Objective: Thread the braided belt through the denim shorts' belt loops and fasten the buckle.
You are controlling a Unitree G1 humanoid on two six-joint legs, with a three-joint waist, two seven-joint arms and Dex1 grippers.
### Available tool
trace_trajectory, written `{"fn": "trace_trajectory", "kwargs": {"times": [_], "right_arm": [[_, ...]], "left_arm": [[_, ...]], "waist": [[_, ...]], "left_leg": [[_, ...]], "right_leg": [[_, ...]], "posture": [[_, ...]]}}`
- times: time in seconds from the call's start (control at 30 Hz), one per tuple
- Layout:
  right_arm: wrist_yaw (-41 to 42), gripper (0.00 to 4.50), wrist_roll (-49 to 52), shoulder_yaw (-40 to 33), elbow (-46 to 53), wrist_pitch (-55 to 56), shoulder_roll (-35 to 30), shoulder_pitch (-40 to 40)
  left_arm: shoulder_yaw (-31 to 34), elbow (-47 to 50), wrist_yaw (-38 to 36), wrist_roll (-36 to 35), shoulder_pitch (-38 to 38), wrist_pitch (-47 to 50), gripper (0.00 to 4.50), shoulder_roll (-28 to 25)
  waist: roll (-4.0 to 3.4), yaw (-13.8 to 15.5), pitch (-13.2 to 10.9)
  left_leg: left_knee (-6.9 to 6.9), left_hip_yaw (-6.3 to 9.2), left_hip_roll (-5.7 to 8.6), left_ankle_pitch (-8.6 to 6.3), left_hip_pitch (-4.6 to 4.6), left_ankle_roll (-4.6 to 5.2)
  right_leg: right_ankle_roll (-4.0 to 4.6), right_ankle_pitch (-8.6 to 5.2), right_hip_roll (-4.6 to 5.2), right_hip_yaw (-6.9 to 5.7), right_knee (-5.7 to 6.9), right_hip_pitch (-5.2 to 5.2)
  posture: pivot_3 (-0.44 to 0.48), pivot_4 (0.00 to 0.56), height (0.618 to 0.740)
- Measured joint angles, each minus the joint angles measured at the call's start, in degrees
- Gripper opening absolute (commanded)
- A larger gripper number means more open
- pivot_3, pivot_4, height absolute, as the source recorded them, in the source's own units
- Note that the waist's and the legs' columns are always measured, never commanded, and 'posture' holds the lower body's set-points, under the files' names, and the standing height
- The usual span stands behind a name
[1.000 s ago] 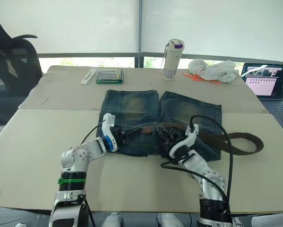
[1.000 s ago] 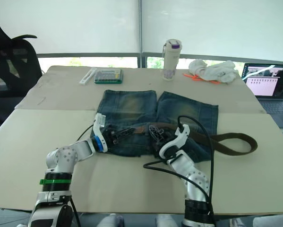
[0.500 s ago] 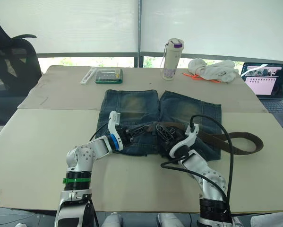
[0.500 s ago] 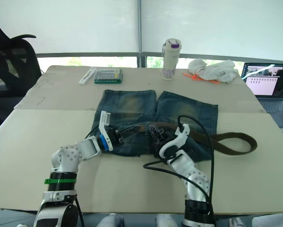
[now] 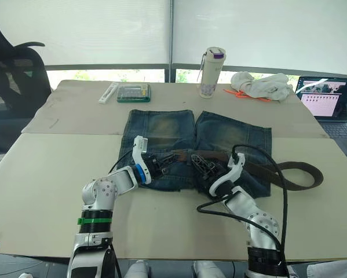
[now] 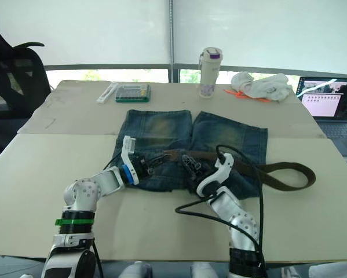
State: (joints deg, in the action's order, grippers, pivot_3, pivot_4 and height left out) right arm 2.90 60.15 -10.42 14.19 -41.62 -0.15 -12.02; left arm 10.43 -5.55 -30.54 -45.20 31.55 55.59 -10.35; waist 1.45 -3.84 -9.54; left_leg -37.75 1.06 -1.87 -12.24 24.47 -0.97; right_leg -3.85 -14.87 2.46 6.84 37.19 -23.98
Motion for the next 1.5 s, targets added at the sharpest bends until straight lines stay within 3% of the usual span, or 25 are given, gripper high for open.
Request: {"fn": "trace_trajectory", "kwargs": {"times": [0.1, 0.13, 0.2, 0.33, 0.6, 0.77, 1.03, 1.5], "right_arm": [[3.3, 3.36, 4.9, -1.2, 3.8, -2.4, -4.8, 2.7], [4.7, 3.84, 7.2, -2.7, 5.5, -3.2, -7.0, 3.3], [9.3, 4.44, 9.0, -3.4, 8.8, -5.1, -14.5, 4.5], [16.7, 4.44, 6.1, -4.8, 11.0, -6.5, -29.9, 4.9], [23.6, 4.44, -4.5, -8.3, 2.9, -6.4, -45.7, 5.7], [25.8, 2.98, -10.5, -5.2, 0.4, -6.5, -47.5, 5.7], [29.0, 0.13, -17.1, 0.2, -0.3, -7.5, -48.8, 5.7], [29.6, 0.02, -25.5, -2.0, -6.3, -6.5, -48.9, 4.8]], "left_arm": [[-0.5, -0.3, -0.5, 1.1, 0.0, -0.7, 0.00, -1.3], [-0.5, -0.7, -0.8, 1.8, 0.0, -1.1, 0.00, -2.2], [-1.1, -1.0, -1.5, 2.4, 0.0, -2.1, 0.00, -2.2], [-2.3, -1.5, -2.3, 3.2, 0.1, -2.9, 0.00, -1.8], [-4.8, -2.4, -3.6, 4.6, 0.5, -4.4, 0.00, -0.2], [-5.2, -2.8, -4.0, 4.8, 1.5, -4.6, 0.00, 0.2], [-5.5, -2.9, -4.1, 5.1, 1.5, -5.1, 0.00, 0.2], [-5.6, -2.9, -4.1, 6.8, 1.5, -6.0, 0.00, -0.6]], "waist": [[0.00, 0.0, 0.0], [0.00, 0.0, 0.0], [0.00, 0.0, 0.0], [0.03, 0.1, 0.0], [0.07, 1.3, 0.0], [0.08, 1.4, 0.0], [0.08, 1.6, 0.0], [0.07, 2.4, 0.0]], "left_leg": [[-0.02, 0.00, 0.02, 0.00, 0.08, 0.00], [-0.03, 0.00, 0.01, 0.00, 0.07, 0.00], [-0.04, -0.01, 0.02, 0.00, 0.06, 0.00], [-0.06, -0.03, 0.05, 0.00, 0.04, 0.01], [-0.08, -0.06, 0.07, 0.01, 0.05, 0.01], [-0.09, -0.06, 0.08, 0.01, 0.04, 0.01], [-0.10, -0.06, 0.08, 0.01, 0.04, 0.01], [-0.12, -0.06, 0.14, 0.01, -0.03, 0.01]], "right_leg": [[0.00, 0.00, 0.01, 0.01, -0.01, -0.04], [-0.01, 0.01, 0.00, 0.00, 0.00, -0.04], [0.00, 0.01, 0.00, 0.01, -0.01, -0.03], [-0.01, 0.01, -0.01, 0.03, -0.03, 0.01], [-0.03, 0.02, 0.00, 0.05, -0.07, 0.03], [-0.04, 0.02, 0.01, 0.06, -0.07, 0.05], [-0.04, 0.03, 0.02, 0.05, -0.07, 0.05], [-0.06, 0.04, 0.06, 0.06, -0.09, 0.17]], "posture": [[0.000, 0.150, 0.737], [0.000, 0.150, 0.737], [0.000, 0.150, 0.737], [0.000, 0.150, 0.737], [0.000, 0.150, 0.737], [0.000, 0.150, 0.737], [0.000, 0.150, 0.737], [0.000, 0.150, 0.737]]}}
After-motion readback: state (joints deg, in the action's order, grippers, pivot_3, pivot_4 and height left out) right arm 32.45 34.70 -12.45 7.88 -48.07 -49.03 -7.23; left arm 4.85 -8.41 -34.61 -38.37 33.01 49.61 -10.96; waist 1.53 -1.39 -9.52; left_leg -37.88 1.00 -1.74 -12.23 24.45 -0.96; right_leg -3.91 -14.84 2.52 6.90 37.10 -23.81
